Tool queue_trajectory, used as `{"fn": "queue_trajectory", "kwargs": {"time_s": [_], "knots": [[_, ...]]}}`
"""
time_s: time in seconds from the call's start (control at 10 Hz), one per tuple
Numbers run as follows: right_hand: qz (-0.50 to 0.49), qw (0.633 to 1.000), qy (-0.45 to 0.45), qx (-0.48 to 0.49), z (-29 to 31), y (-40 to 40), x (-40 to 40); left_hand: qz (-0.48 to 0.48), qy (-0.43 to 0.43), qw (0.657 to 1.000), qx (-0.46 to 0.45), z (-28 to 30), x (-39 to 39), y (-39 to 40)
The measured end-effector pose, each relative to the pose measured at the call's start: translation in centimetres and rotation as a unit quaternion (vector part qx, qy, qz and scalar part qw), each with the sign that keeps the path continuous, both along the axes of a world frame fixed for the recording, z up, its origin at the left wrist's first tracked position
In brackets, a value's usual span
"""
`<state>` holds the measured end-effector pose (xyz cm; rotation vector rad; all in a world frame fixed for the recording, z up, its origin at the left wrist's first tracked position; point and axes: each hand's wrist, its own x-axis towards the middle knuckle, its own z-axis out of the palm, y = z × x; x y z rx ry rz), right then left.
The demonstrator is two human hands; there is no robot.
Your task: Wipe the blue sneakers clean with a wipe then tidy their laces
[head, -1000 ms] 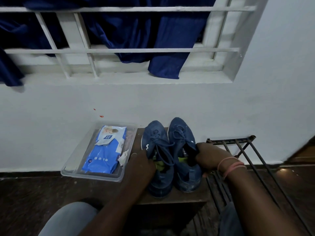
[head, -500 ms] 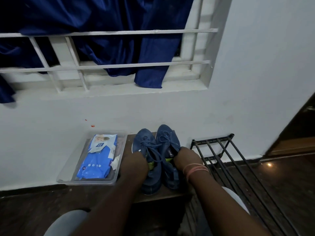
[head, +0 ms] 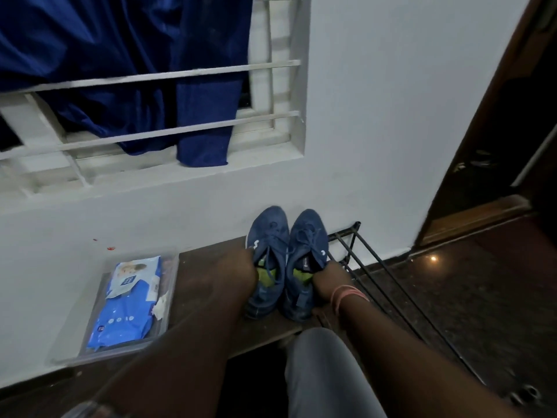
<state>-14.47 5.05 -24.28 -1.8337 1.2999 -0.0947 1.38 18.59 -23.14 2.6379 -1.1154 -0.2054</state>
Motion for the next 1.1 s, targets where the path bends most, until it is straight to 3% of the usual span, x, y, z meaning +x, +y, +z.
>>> {"fn": "queue_trajectory", "kwargs": {"time_s": [0.2, 0.3, 0.5, 0.8, 0.9, 1.0, 1.1], "knots": [[-0.142, 0.99, -0.015, 0.015, -0.7, -5.9, -3.8, -0.122, 0.027, 0.992, 0.024, 0.2, -0.7, -11.9], [-0.145, 0.987, 0.011, 0.061, -2.6, -8.3, -4.3, -0.146, 0.017, 0.989, 0.03, -1.2, -0.9, -16.3], [-0.17, 0.966, -0.013, 0.195, -6.7, -9.3, -2.5, -0.113, 0.028, 0.993, 0.029, -4.6, -1.8, -21.2], [-0.245, 0.943, -0.029, 0.223, -12.2, -10.5, -0.8, -0.104, 0.095, 0.99, 0.0, -8.7, -0.8, -23.3], [-0.308, 0.932, -0.059, 0.181, -21.9, -13.3, -0.1, -0.103, 0.1, 0.99, 0.005, -8.4, -0.5, -22.9], [-0.302, 0.93, -0.099, 0.184, -24.2, -13.3, 0.8, -0.084, 0.088, 0.993, 0.002, -7.3, -0.5, -22.2], [-0.266, 0.937, -0.094, 0.204, -13.8, -10.3, 0.1, -0.108, 0.072, 0.991, 0.041, -6.3, -0.7, -21.0]]}}
